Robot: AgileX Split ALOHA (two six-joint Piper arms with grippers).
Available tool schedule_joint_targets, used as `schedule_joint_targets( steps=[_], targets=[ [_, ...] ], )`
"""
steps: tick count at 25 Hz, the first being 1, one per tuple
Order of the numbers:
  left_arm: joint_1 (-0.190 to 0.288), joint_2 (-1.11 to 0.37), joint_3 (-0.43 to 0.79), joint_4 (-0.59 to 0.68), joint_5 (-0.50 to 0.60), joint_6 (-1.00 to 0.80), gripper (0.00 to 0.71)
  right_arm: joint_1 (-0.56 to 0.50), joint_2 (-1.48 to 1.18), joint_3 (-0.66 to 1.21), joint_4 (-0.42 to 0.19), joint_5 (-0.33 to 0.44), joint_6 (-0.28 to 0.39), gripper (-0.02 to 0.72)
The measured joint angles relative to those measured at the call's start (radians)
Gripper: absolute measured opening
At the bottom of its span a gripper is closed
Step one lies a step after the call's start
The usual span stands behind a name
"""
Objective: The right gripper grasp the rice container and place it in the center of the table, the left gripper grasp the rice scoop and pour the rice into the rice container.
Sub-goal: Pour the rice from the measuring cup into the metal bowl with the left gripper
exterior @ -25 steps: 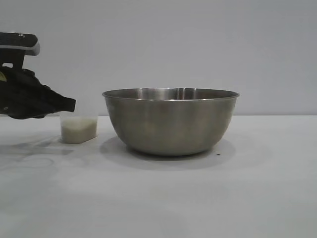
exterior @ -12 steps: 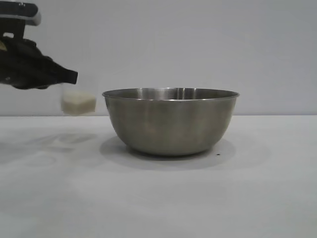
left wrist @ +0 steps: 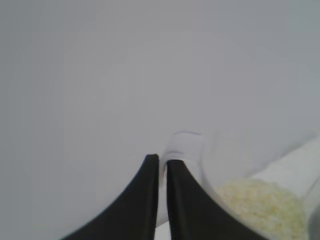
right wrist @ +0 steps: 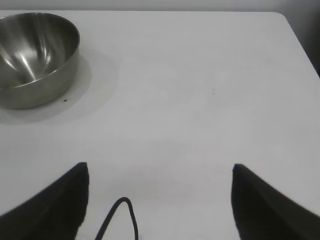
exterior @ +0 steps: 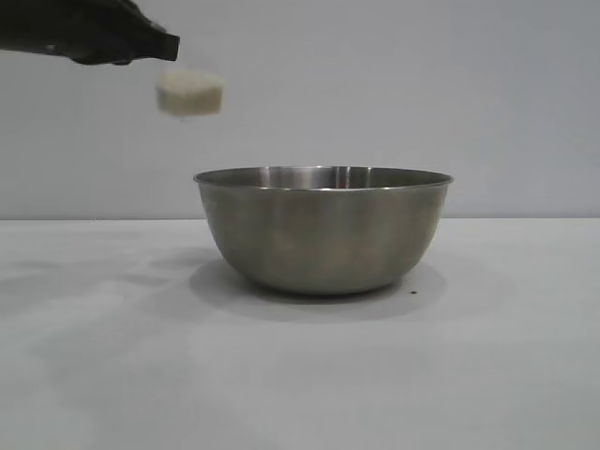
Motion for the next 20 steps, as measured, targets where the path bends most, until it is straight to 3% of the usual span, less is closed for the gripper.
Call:
schedule_joint_targets(
  steps=[8,20],
  targets=[
    [-0.011,-0.021,-0.001,0.133,0.01,0.194,0.0,0.0,0.0,0.0,0.0,0.0,0.0,0.529],
    [-0.097,-0.023,-0.058,0.209,0.043,0.407,0.0,0.0,0.0,0.0,0.0,0.0,0.0,0.529]
  ],
)
